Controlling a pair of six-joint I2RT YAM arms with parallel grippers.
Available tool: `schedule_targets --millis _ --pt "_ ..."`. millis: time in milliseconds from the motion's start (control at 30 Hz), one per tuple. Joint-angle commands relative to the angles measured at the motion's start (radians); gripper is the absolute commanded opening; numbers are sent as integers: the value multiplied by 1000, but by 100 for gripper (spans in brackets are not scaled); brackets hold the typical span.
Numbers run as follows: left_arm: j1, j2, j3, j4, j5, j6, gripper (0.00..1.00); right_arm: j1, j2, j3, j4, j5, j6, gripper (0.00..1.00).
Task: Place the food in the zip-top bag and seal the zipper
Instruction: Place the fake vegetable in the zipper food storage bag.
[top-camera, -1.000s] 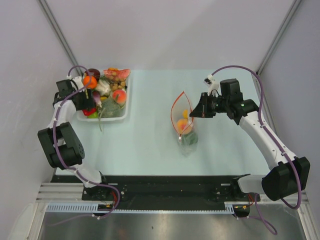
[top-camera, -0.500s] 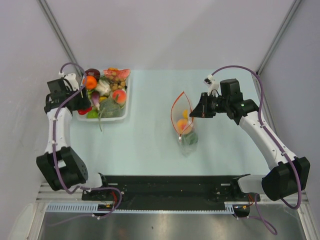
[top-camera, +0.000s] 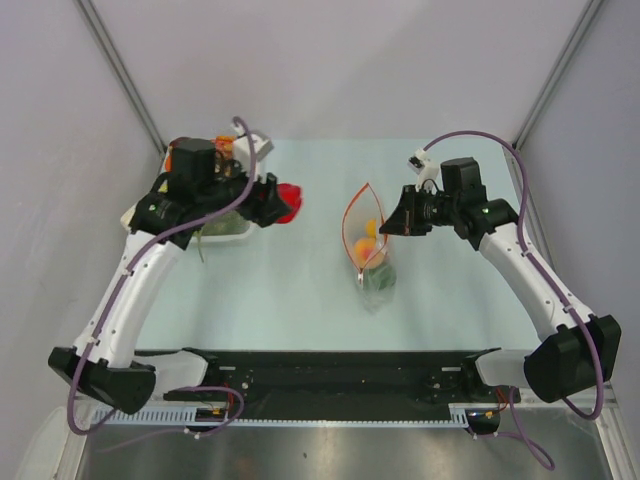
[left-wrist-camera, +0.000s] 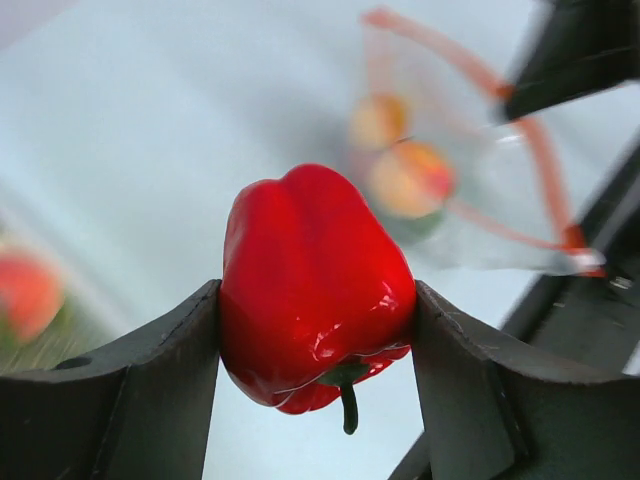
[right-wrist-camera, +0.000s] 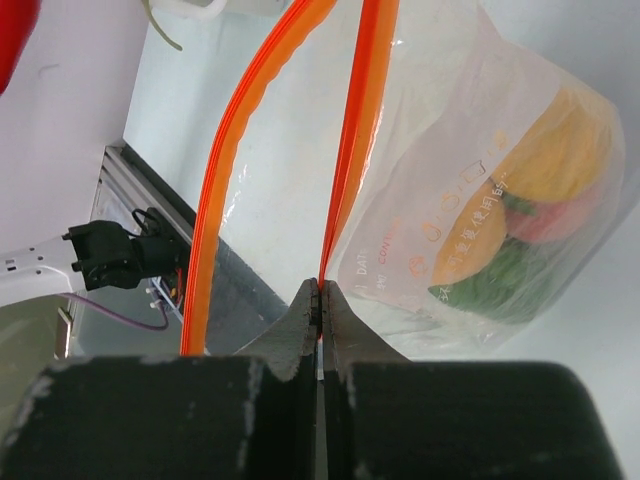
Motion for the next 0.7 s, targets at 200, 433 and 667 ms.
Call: schedule_targets --millis 200,433,667 --pt "-411 301 226 121 -40 -154 36 -1 -56 -2 18 -10 -9 0" --pt "-464 436 241 162 -117 -216 39 -19 -53 1 32 -37 23 0" --pt "-470 524 350 196 -175 -263 79 -31 -44 -1 41 -54 45 0"
